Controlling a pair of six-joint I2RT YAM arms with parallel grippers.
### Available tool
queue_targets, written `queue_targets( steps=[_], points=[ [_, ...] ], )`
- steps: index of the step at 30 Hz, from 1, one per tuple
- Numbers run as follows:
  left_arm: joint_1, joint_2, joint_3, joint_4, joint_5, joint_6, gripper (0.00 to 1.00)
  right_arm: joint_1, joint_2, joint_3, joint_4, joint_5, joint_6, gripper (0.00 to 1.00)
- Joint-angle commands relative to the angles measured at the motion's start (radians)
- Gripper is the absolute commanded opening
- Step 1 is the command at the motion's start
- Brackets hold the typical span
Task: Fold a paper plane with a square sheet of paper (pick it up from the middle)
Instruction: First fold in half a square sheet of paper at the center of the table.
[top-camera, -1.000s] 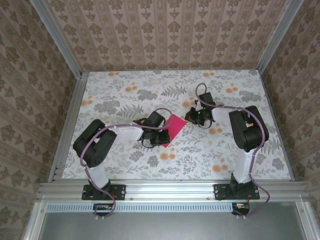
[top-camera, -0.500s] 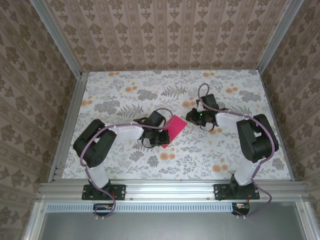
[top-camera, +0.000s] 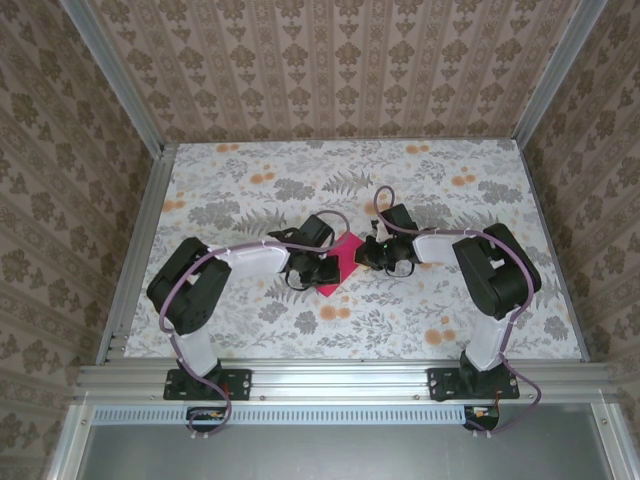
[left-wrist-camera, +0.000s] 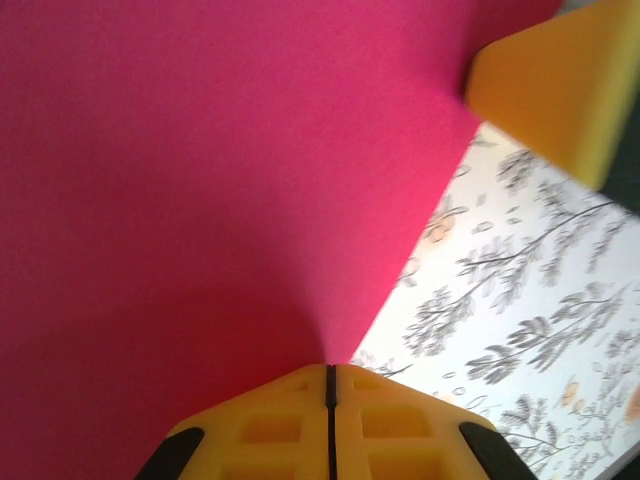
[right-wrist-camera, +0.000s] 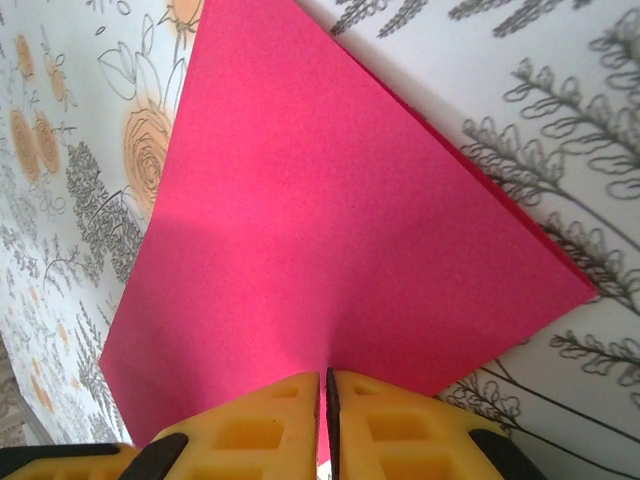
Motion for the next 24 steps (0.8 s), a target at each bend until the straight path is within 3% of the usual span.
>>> queue_targets(
  steps=[1,9,24],
  points=[
    [-0.005,0.016,0.055,-0.014,-0.001,0.038,0.10,-0.003,0.028,0.020,-0.091,0.072,-0.018,0.14],
    [-0.004,0.118,0.150,-0.020,0.019,0.046,0.12,-0.003,0.041,0.031,-0.101,0.079,-0.018,0.14],
    [-0.005,0.125,0.019,-0.014,0.076,0.039,0.11,-0.003,0.077,0.052,-0.133,0.095,-0.021,0.14]
  ],
)
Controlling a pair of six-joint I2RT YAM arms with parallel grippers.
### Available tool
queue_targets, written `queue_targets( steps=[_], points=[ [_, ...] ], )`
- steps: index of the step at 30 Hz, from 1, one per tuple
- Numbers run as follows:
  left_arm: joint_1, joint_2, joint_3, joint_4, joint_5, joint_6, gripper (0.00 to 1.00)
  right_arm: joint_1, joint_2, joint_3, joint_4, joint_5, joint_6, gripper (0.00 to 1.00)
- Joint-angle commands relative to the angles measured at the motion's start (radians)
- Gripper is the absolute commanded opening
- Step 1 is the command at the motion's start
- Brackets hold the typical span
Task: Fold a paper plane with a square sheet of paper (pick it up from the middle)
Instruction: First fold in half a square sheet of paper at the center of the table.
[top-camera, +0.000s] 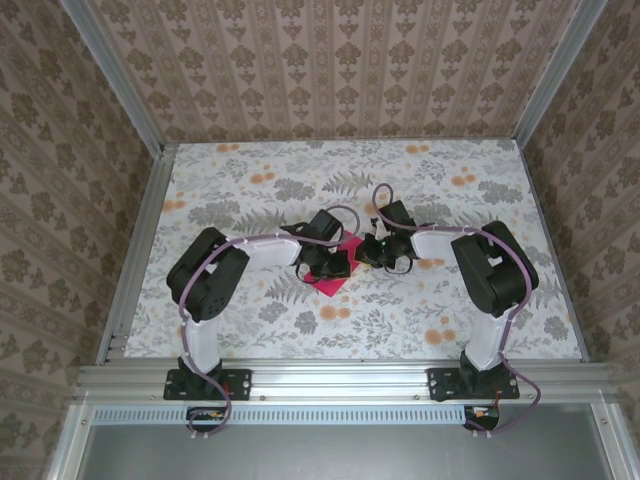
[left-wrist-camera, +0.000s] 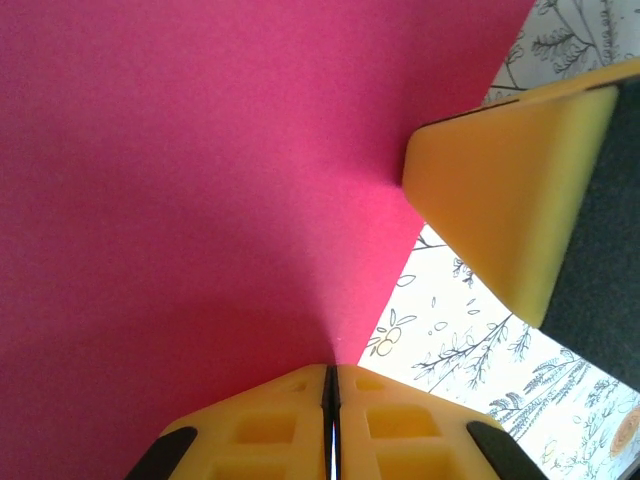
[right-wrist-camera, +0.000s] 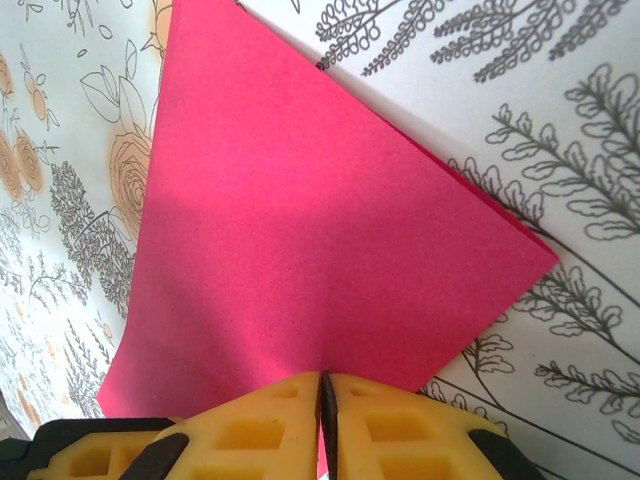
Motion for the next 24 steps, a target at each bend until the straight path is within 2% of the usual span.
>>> queue_targets(
  steps=[1,15,24],
  points=[
    [-0.006,-0.012,-0.077,-0.073,0.032,0.015,0.11,-0.003,0.054,0.005,-0.079,0.073,-0.018,0.14],
    [-0.050,-0.080,-0.143,-0.104,0.049,0.068,0.10,-0.003,0.073,0.023,-0.112,0.096,-0.030,0.14],
    [-0.065,-0.099,-0.145,-0.161,0.023,0.102,0.10,-0.003,0.081,0.024,-0.115,0.100,-0.032,0.14]
  ],
)
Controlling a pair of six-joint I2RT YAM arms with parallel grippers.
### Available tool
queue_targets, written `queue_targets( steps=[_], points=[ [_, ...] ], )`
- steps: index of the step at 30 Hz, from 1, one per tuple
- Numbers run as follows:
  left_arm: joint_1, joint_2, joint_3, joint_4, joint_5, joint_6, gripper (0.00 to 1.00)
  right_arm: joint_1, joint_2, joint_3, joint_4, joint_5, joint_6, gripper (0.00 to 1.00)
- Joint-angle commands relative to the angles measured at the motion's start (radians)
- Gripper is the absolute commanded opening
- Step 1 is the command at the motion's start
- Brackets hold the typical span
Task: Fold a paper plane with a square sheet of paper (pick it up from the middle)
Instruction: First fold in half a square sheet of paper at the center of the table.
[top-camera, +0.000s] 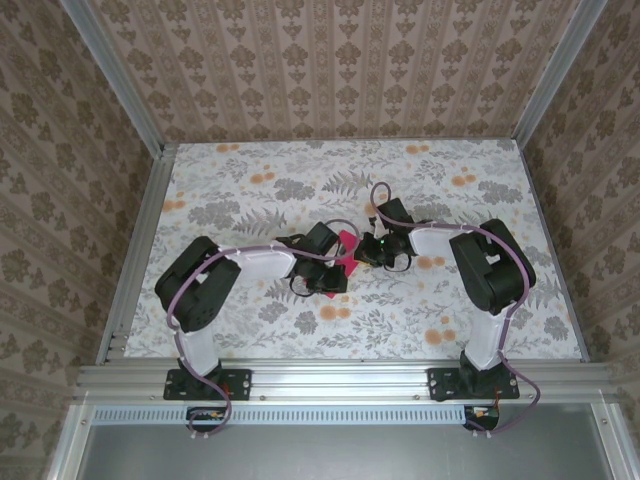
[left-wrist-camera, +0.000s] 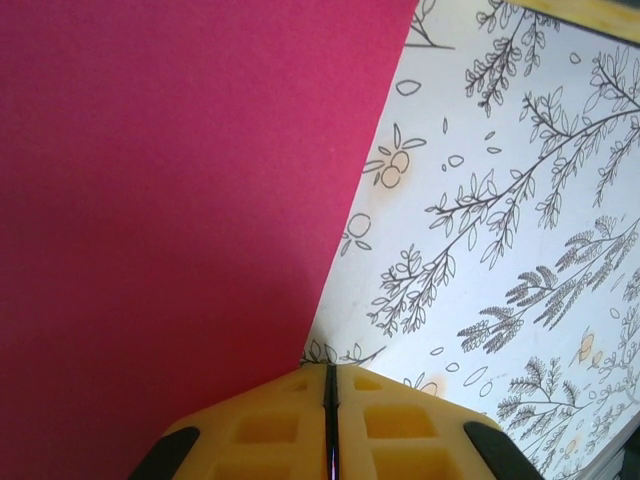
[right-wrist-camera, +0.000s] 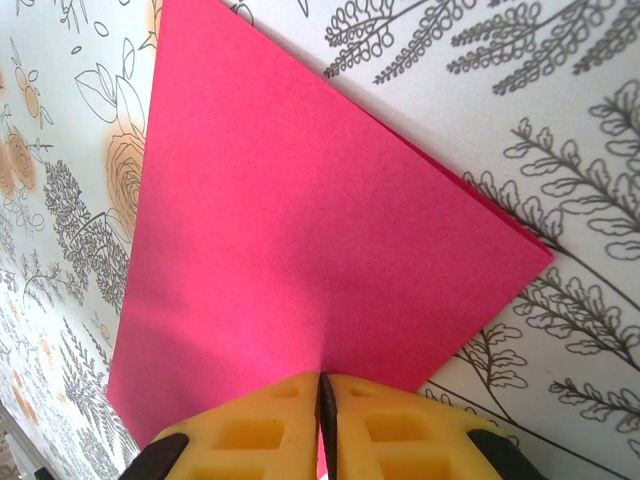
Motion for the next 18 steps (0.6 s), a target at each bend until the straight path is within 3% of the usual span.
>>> queue_targets(
  steps=[1,8,18],
  points=[
    [-0.020,-0.013,-0.033,-0.147,0.005,0.036,0.10,-0.003,0.064,-0.014,-0.069,0.102,-0.014,0.14],
    [-0.018,-0.029,-0.048,-0.163,-0.020,0.038,0.10,-0.003,0.068,-0.013,-0.073,0.107,-0.019,0.14],
    [0.018,-0.113,-0.028,-0.004,0.016,-0.003,0.11,-0.003,0.078,-0.011,-0.077,0.108,-0.026,0.14]
  ],
)
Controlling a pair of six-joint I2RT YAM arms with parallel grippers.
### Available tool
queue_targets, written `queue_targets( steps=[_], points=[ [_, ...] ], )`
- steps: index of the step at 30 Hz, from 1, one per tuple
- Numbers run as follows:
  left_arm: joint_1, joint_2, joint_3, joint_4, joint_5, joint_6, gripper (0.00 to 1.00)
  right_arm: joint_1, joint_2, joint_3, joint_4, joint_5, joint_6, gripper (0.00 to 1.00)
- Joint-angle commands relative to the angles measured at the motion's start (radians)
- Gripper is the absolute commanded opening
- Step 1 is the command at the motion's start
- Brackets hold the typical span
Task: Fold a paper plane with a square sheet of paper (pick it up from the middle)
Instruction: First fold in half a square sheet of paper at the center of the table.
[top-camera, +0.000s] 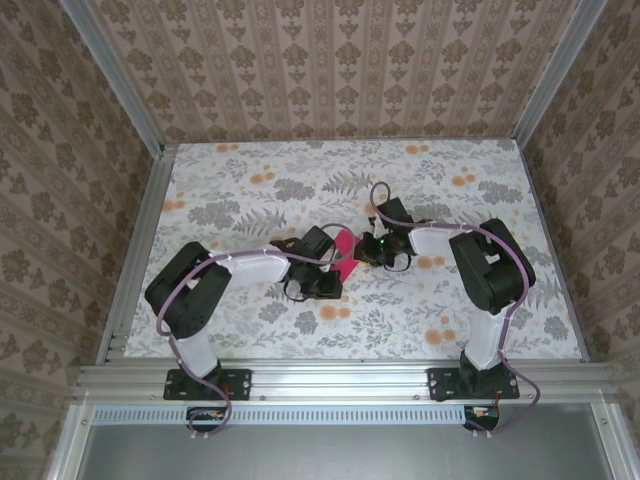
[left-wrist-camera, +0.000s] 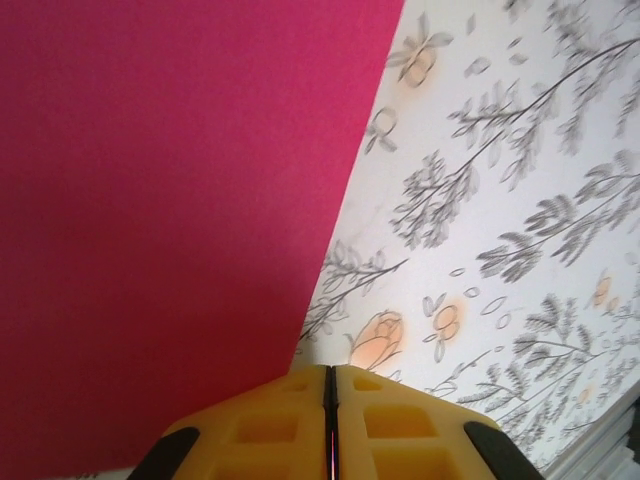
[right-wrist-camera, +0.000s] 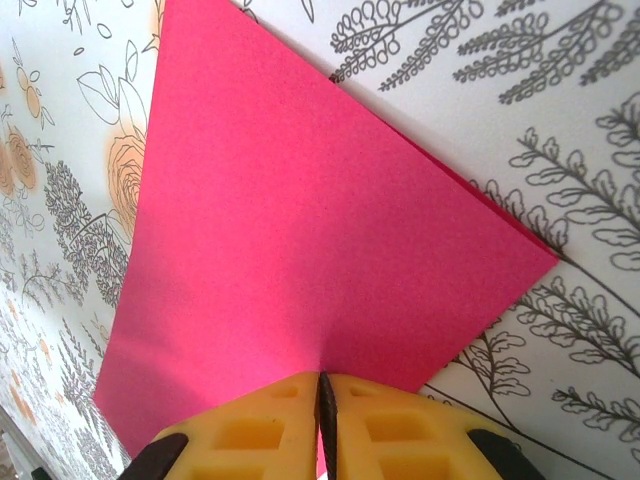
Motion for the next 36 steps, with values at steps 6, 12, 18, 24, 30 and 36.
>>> queue_targets(
  steps=[6,12,18,24,30,36],
  points=[
    [0.037,0.013,0.073,-0.009,-0.063,-0.013,0.10,-0.003,0.075,-0.017,-0.074,0.106,-0.017,0.14],
    [0.044,0.078,0.082,0.004,-0.015,-0.008,0.10,-0.003,0.079,-0.016,-0.077,0.106,-0.020,0.14],
    [0.037,0.079,0.058,0.006,0.032,0.006,0.10,-0.003,0.084,-0.010,-0.081,0.105,-0.018,0.14],
    [0.031,0.067,0.022,-0.027,0.042,0.028,0.10,-0.003,0.085,-0.008,-0.086,0.108,-0.020,0.14],
    [0.023,0.052,-0.010,-0.060,0.039,0.038,0.10,-0.003,0.087,-0.005,-0.087,0.109,-0.020,0.14],
    [0.012,0.032,-0.021,-0.093,0.033,0.056,0.10,-0.003,0.090,-0.005,-0.091,0.114,-0.024,0.14]
  ],
)
